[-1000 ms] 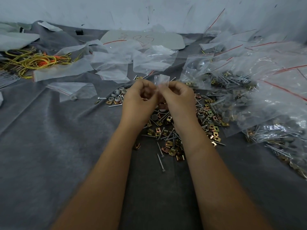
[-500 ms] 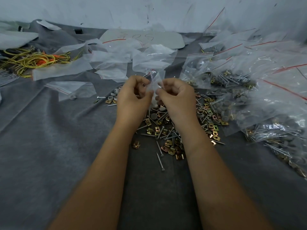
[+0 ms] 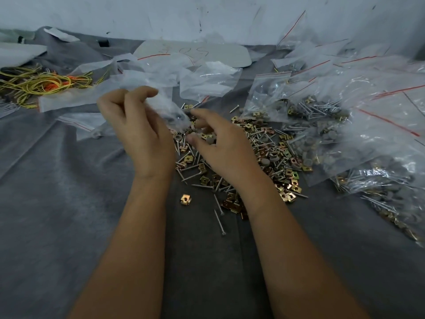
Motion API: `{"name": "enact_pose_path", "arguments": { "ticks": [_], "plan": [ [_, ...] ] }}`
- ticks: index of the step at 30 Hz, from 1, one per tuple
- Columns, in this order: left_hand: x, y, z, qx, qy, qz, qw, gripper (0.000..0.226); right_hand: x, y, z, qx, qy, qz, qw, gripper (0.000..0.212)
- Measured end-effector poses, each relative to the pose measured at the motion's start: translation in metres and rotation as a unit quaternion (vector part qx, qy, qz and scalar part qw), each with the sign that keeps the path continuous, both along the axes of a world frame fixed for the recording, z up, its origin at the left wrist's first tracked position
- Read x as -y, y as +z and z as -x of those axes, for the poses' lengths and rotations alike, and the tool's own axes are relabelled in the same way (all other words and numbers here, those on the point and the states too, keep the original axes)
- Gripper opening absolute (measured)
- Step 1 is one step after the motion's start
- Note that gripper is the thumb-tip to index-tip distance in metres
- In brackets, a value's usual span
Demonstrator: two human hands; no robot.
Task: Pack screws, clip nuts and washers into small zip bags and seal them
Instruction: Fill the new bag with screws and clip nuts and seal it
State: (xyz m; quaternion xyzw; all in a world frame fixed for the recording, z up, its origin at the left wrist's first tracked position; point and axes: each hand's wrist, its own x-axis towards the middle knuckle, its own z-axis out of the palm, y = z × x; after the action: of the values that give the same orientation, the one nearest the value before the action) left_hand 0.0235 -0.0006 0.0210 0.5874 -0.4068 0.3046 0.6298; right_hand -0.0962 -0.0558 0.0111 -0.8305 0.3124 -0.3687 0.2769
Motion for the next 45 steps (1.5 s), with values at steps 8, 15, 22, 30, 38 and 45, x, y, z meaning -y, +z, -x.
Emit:
{"name": "enact_pose_path", "arguments": {
  "ticks": [8, 15, 22, 30, 38, 45],
  "plan": [
    [0.005, -0.018, -0.014, -0.052, 0.016, -0.342, 0.938, 0.025, 0.038, 0.006, 0.046, -0.052, -0.256, -0.025, 0.965, 0.034],
    [0.010, -0.022, -0.006, -0.102, 0.015, -0.301, 0.948, 0.016, 0.043, -0.005, 0.052, -0.210, -0.231, -0.062, 0.948, 0.035],
    [0.017, -0.023, 0.008, -0.157, -0.118, -0.351, 0.915, 0.013, 0.042, -0.005, 0.049, -0.072, -0.215, -0.061, 0.972, 0.023],
    [0.015, -0.020, 0.011, -0.264, -0.168, -0.306, 0.899, 0.012, 0.033, 0.008, 0.039, 0.090, -0.210, -0.051, 0.972, 0.022],
    [0.017, -0.018, 0.013, -0.290, -0.224, -0.269, 0.891, 0.014, 0.017, 0.000, 0.009, -0.046, -0.082, 0.069, 0.993, 0.018],
    [0.020, -0.021, 0.010, -0.308, -0.217, -0.259, 0.890, 0.019, 0.023, 0.005, 0.023, 0.016, -0.181, 0.009, 0.983, 0.028]
  ]
}}
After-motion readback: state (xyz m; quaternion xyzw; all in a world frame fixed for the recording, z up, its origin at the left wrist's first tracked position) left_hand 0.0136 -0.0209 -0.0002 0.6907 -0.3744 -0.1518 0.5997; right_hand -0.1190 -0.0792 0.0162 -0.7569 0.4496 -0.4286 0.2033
